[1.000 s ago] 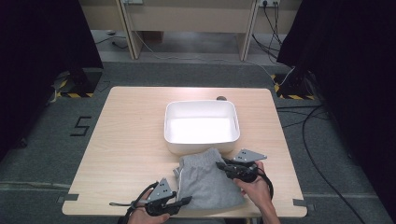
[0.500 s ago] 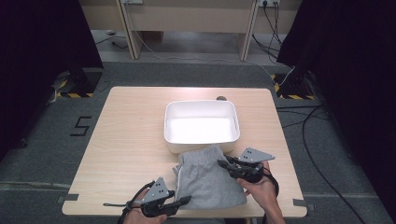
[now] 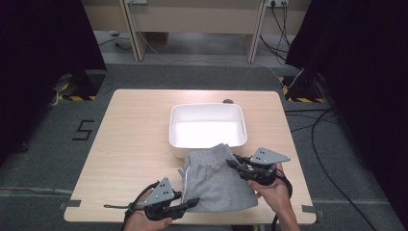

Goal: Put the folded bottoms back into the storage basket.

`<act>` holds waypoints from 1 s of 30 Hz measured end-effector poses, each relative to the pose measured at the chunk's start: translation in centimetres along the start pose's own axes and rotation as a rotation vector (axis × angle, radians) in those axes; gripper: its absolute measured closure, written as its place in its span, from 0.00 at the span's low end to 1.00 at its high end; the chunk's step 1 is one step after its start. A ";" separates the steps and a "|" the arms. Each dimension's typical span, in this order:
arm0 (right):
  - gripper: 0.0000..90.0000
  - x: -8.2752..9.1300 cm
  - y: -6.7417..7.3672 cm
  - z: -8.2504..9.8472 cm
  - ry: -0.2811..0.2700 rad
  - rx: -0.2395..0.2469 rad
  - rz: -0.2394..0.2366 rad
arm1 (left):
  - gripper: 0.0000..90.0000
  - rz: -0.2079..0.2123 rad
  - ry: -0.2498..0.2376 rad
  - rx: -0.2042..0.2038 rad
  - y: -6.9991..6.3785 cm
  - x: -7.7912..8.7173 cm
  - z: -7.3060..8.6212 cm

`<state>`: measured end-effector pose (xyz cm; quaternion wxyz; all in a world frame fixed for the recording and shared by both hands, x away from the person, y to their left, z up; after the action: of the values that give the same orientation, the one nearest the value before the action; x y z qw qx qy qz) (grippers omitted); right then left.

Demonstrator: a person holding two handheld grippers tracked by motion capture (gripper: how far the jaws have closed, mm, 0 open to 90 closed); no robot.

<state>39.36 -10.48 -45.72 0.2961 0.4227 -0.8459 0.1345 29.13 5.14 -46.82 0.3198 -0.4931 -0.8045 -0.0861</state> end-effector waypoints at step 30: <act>0.82 3.0 -1.9 -9.1 -0.043 0.084 0.005 | 0.78 -0.035 -0.048 -0.051 2.3 4.6 -7.7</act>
<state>42.98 -9.21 -36.74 0.2594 0.4355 -0.8468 0.1613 32.98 6.19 -38.52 0.2862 -0.4889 -0.8179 -0.1004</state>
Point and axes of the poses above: each handheld gripper's, and its own axes: x roughly backward along the jaws, z roughly out of its underside, y roughly to its left, the point moved 10 cm from there along -x, roughly forward along the jaws, and after that the axes turned 13 degrees about y, right-handed, at the moved point
